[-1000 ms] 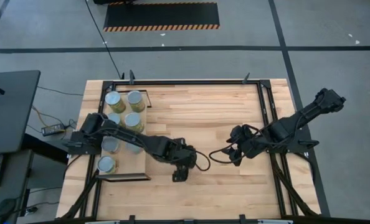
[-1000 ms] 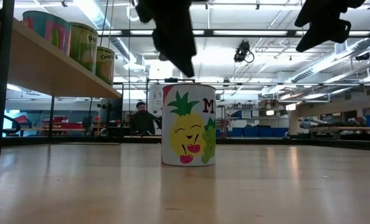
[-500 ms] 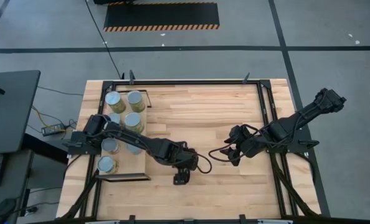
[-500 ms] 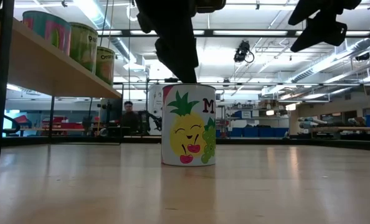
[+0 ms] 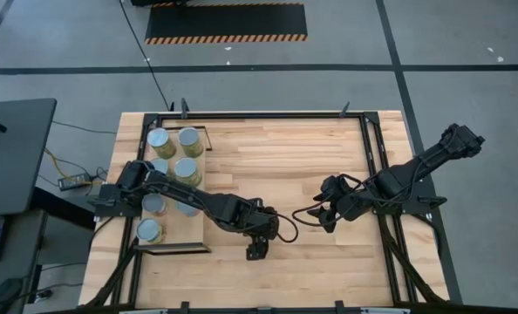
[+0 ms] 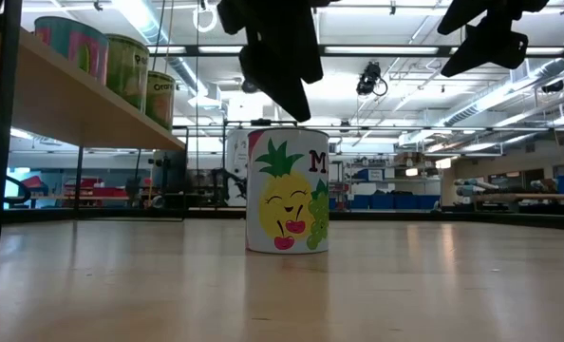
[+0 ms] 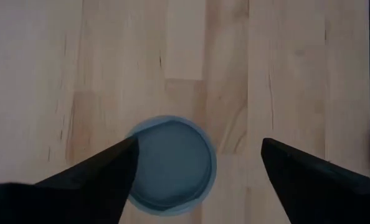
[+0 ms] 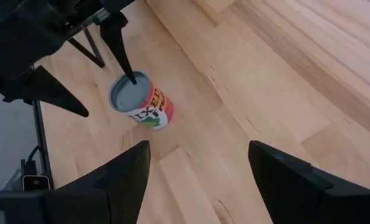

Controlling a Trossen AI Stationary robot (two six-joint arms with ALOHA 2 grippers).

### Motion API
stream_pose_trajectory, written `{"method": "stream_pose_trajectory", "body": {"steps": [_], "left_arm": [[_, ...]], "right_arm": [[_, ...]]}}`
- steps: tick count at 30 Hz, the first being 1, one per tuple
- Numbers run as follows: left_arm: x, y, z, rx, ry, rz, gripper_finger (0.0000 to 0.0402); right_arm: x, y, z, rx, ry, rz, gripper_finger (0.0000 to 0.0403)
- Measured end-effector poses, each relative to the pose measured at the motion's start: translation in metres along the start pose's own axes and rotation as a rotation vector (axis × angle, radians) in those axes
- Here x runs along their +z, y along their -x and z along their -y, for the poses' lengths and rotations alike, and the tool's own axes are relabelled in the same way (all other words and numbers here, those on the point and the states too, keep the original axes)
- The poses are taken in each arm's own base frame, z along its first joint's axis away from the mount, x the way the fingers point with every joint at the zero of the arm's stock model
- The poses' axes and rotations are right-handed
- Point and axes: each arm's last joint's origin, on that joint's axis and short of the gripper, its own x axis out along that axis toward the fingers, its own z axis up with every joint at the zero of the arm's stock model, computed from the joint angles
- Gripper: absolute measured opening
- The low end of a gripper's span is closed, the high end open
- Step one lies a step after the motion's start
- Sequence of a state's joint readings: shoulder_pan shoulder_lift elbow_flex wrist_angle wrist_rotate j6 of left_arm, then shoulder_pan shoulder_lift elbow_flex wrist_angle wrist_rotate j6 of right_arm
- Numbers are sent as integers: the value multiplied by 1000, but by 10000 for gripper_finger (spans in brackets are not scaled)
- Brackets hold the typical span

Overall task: Pick and place cans onto a shelf
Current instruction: Put the canned mixed fruits on the shelf

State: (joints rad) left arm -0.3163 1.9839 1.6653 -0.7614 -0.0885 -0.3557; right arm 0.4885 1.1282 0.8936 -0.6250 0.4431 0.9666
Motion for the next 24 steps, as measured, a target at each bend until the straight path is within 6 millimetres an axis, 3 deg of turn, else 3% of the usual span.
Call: {"method": "stream_pose_trajectory", "body": {"steps": [6, 9, 15, 20, 24], "left_arm": [[2, 11, 5, 3, 15, 0, 280], [4, 16, 6, -10, 24, -13, 268], [5, 17, 4, 28, 13, -2, 320], [1, 5, 1, 72, 7, -50, 376], [1, -1, 0, 56, 8, -76, 394]], "right_arm": [[0, 0, 0, -1, 1, -1, 277], [0, 0, 0, -2, 1, -2, 277], [0, 0, 0, -3, 2, -2, 277], [0, 0, 0, -3, 2, -2, 277], [0, 0, 0, -3, 2, -2, 277]]}}
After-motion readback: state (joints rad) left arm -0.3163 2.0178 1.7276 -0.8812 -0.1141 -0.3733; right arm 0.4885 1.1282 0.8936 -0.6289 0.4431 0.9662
